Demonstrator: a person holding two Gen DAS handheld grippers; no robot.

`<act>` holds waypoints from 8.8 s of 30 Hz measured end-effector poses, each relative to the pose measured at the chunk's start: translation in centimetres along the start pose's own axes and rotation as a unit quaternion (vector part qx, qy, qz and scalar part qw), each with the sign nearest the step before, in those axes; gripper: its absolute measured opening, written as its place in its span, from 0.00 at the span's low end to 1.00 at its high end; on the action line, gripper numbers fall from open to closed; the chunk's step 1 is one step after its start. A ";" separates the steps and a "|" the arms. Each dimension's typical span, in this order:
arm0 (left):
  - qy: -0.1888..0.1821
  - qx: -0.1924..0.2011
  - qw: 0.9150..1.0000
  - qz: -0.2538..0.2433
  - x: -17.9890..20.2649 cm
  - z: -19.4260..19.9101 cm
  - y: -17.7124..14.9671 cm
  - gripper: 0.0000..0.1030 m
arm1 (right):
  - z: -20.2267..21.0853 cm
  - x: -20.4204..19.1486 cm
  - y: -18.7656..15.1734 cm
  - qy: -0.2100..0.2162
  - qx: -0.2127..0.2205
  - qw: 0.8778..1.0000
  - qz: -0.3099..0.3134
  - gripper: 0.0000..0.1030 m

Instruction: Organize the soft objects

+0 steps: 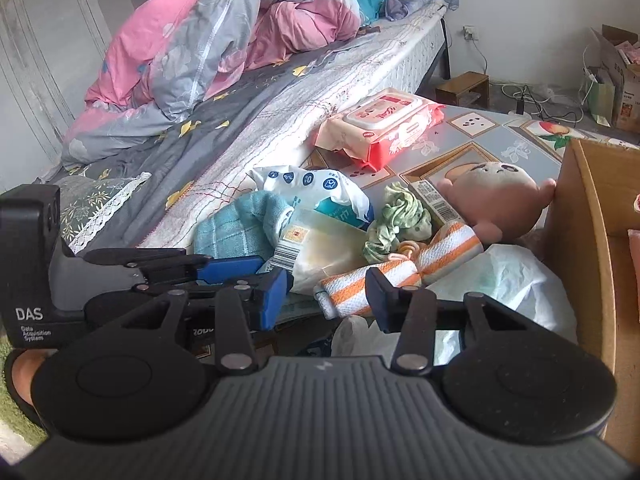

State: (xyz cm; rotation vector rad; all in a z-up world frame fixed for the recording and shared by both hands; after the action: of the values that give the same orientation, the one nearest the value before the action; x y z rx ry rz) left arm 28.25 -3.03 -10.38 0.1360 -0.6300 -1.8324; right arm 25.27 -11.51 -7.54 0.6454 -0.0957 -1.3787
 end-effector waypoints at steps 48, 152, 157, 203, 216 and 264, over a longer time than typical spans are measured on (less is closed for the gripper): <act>-0.175 0.049 0.982 0.056 5.9 13.1 2.2 0.13 | 4.1 -4.9 -0.8 -0.101 0.112 0.975 0.162 0.28; -0.099 -0.024 0.994 -0.029 14.1 1.1 3.6 0.85 | 5.4 26.6 -2.1 0.054 -0.074 0.988 -0.127 0.22; -0.104 -0.038 0.994 0.016 11.4 0.9 2.0 0.85 | 0.4 26.7 -2.9 0.011 -0.095 0.985 -0.145 0.18; -0.016 0.053 0.997 0.061 3.2 7.3 -4.1 1.00 | 12.1 18.5 -0.8 -0.005 0.025 0.991 -0.131 0.51; 0.001 0.078 0.988 0.133 -3.7 8.4 -1.2 0.94 | 5.5 3.3 3.6 0.106 -0.017 0.993 -0.052 0.58; 0.024 0.016 0.977 0.209 -6.5 1.1 13.2 0.22 | -10.7 5.4 11.4 0.229 -0.115 0.908 -0.330 0.38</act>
State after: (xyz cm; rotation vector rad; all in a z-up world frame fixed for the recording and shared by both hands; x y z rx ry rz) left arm 41.37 0.39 -4.44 0.0618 -0.6027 -1.4089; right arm 41.01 -11.99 -12.53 0.8233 0.7155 -1.8041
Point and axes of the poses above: each gripper's, at about its wrist camera, not at the fingertips, and z roughly against the way its jaws point, x to its right, y to its top, the point moved 10 cm from there along -z, roughly the way its jaws point, and after that the axes turned 15 degrees about -x, right-handed, at the moved point
